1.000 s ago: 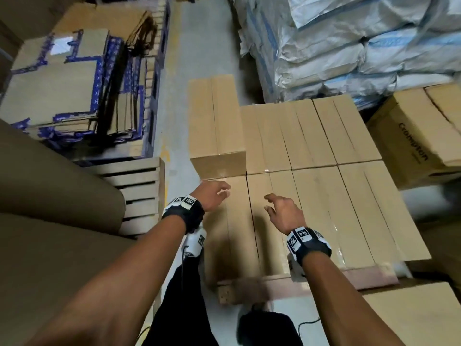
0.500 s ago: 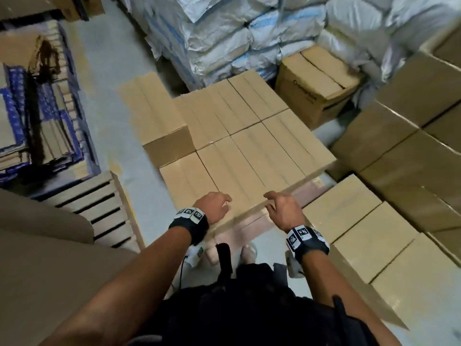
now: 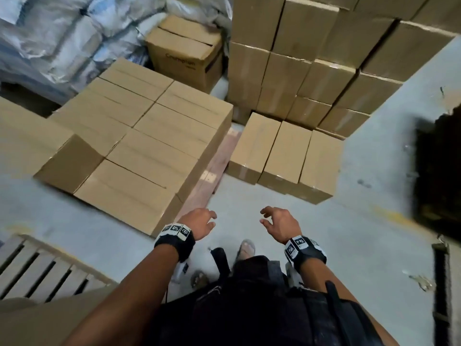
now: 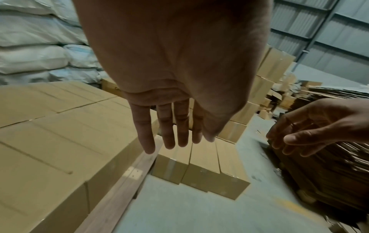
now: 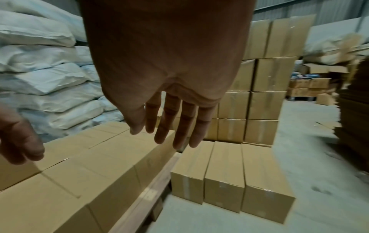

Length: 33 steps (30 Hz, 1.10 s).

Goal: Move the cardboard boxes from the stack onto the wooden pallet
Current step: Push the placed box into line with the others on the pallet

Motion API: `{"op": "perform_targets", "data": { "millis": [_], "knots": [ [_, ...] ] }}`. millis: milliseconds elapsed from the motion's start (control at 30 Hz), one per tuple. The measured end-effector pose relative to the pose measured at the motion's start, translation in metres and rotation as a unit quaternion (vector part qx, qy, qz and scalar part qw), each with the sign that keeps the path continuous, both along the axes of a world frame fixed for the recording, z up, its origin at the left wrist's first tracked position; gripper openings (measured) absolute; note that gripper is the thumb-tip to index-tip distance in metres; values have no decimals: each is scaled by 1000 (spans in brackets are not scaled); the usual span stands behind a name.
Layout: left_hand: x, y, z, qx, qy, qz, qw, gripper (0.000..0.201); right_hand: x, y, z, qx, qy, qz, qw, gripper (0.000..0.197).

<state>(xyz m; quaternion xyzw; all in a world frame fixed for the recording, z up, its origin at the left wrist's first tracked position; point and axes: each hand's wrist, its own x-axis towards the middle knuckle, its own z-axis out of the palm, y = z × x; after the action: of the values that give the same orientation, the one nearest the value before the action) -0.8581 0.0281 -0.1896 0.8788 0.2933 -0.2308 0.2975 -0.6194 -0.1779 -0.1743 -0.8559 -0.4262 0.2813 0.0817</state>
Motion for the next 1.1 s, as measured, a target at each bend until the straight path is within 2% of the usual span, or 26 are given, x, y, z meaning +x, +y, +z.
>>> {"op": "perform_targets", "data": {
  "millis": [333,600,833,1100],
  "knots": [
    [136,-43,-7,30,31,-101,994,42,108,-98,-12,-3,14,-105,994,29],
    [245,-59,-6,31,13,-107,994,40,193,-125,-22,-33,37,-109,993,31],
    [310,-14,2,28,-5,-89,996,40,253,-71,-18,-22,36,-105,994,32],
    [388,103,-25,13,-7,-77,997,43,320,59,-32,-29,34,-100,994,34]
  ]
}}
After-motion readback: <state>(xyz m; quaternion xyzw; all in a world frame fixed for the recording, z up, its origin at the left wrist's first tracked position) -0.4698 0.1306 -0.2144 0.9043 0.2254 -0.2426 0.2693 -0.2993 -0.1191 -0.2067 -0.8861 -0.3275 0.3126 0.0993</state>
